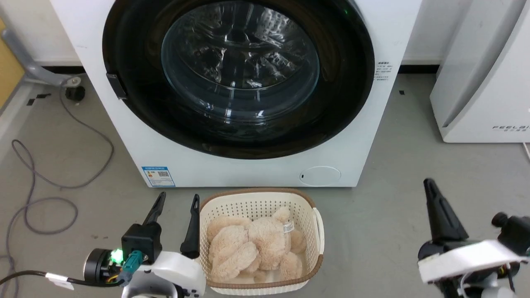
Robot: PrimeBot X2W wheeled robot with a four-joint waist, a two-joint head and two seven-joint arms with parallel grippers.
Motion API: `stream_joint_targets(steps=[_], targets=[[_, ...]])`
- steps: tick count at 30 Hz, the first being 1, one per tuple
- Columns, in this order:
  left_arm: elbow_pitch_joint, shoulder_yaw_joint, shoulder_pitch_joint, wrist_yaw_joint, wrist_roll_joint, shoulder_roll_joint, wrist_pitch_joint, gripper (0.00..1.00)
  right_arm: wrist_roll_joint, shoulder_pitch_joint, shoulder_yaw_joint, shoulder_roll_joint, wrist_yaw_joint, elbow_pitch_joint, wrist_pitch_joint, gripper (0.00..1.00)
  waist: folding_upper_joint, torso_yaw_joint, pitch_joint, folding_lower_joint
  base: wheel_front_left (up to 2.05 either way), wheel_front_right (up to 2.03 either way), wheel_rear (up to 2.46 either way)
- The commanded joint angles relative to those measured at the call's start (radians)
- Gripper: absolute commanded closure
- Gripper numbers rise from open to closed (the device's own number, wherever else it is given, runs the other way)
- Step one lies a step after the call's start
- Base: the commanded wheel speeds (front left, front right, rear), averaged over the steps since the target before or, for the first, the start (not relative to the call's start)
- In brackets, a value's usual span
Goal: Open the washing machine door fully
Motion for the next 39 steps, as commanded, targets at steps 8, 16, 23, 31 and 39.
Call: stream_joint_targets(steps=[8,16,23,31,39], targets=[[-0.012,-0.019,-0.051,0.008,-0.018,0.001,-0.026,0.00,0.161,-0.123,-0.034,-0.030,0.000,0.041,-0.004,1.00,0.0000,0.006,0.049,-0.0002,0.00,0.00,0.00],[-0.021,-0.030,-0.081,0.011,-0.029,0.001,-0.043,0.00,0.318,-0.266,-0.063,-0.069,-0.001,0.119,0.006,1.00,0.0000,0.004,0.091,-0.0002,0.00,0.00,0.00],[-0.021,-0.042,-0.108,0.009,-0.037,0.001,-0.057,0.00,0.467,-0.398,-0.087,-0.113,-0.001,0.198,0.018,1.00,0.0000,0.008,0.120,-0.0002,0.00,0.00,0.00],[-0.020,-0.053,-0.136,0.007,-0.042,0.001,-0.074,0.00,0.622,-0.551,-0.077,-0.168,-0.001,0.298,0.047,1.00,0.0000,0.013,0.155,-0.0002,0.00,0.00,0.00],[-0.021,-0.069,-0.169,0.008,-0.051,0.001,-0.091,0.00,0.764,-0.717,-0.018,-0.235,-0.001,0.415,0.105,1.00,0.0000,0.013,0.195,-0.0002,0.00,0.00,0.00]])
